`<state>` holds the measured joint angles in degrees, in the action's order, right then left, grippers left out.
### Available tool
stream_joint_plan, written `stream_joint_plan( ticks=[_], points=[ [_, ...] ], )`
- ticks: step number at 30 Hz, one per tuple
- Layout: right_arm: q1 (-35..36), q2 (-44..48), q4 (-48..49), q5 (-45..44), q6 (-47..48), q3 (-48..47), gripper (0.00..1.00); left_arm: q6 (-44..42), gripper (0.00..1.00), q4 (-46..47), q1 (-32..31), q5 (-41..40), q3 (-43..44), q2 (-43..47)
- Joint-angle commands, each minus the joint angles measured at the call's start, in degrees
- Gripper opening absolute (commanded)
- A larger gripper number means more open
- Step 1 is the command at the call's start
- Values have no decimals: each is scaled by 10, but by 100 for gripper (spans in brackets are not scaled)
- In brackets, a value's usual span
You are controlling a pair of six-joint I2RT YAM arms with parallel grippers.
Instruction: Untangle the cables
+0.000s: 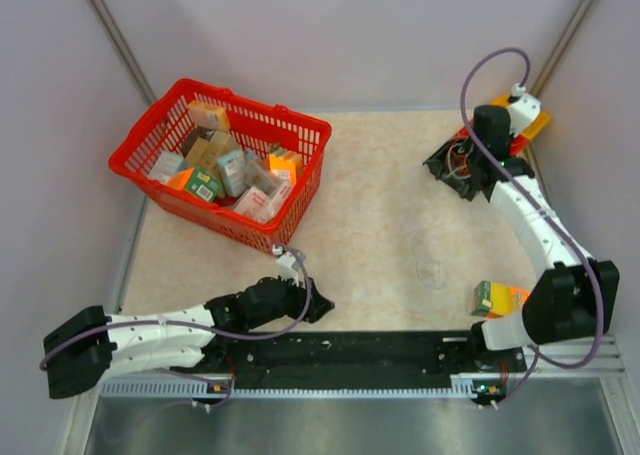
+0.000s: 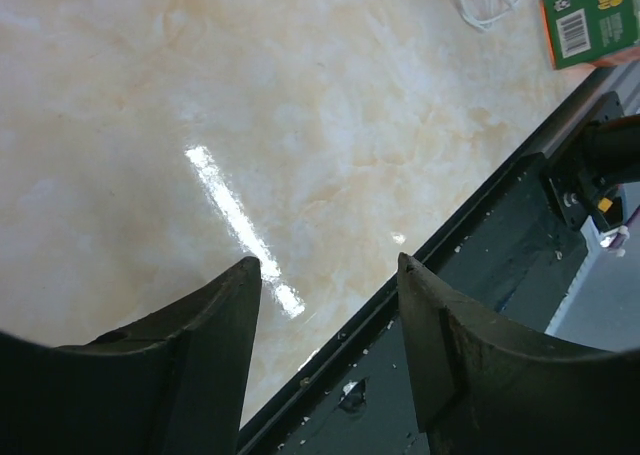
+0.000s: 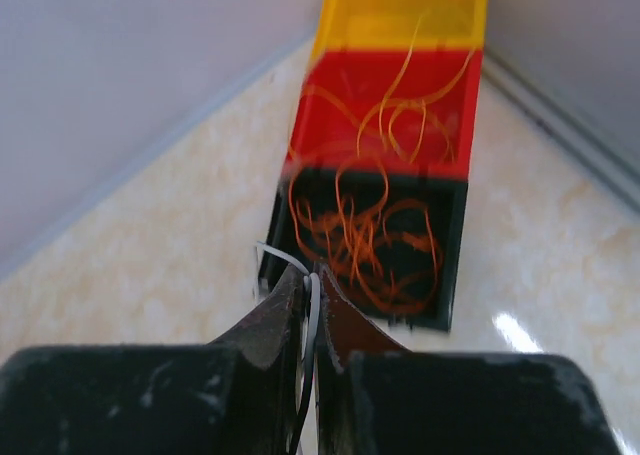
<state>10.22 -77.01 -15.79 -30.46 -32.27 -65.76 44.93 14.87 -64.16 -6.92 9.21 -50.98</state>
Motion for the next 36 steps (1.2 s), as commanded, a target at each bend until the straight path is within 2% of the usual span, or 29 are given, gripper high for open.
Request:
stream_joint_plan(
  ticks=[1,7,14,22,25,27,29,31,32,33,36],
  points=[
    [-65,-114,89,-75,62,-143,0,-29,61,43,3,17,-2,37],
    [-157,-311,140,-43,98,-335,0,-37,62,36,4,13,-30,99],
    [-201,-507,98,-13,106,-566,0,-39,63,25,5,5,-36,123],
    [-218,-632,95,20,172,-684,2,-37,63,31,11,13,-14,71],
    [-219,-652,83,24,191,-703,14,-34,63,38,13,16,-17,70],
    [-220,-655,80,22,191,-700,17,-34,63,44,14,17,-20,75],
    [-222,-660,68,35,195,-705,25,-32,62,46,16,18,-24,77],
    [-222,-662,47,27,195,-714,38,-32,62,47,16,19,-25,79],
    [-222,-658,43,29,198,-714,51,-31,62,48,17,20,-26,80],
    [-222,-653,38,35,200,-714,58,-30,62,48,17,21,-26,80],
    [-222,-633,24,37,187,-716,73,-30,63,52,17,23,-27,79]
  ],
)
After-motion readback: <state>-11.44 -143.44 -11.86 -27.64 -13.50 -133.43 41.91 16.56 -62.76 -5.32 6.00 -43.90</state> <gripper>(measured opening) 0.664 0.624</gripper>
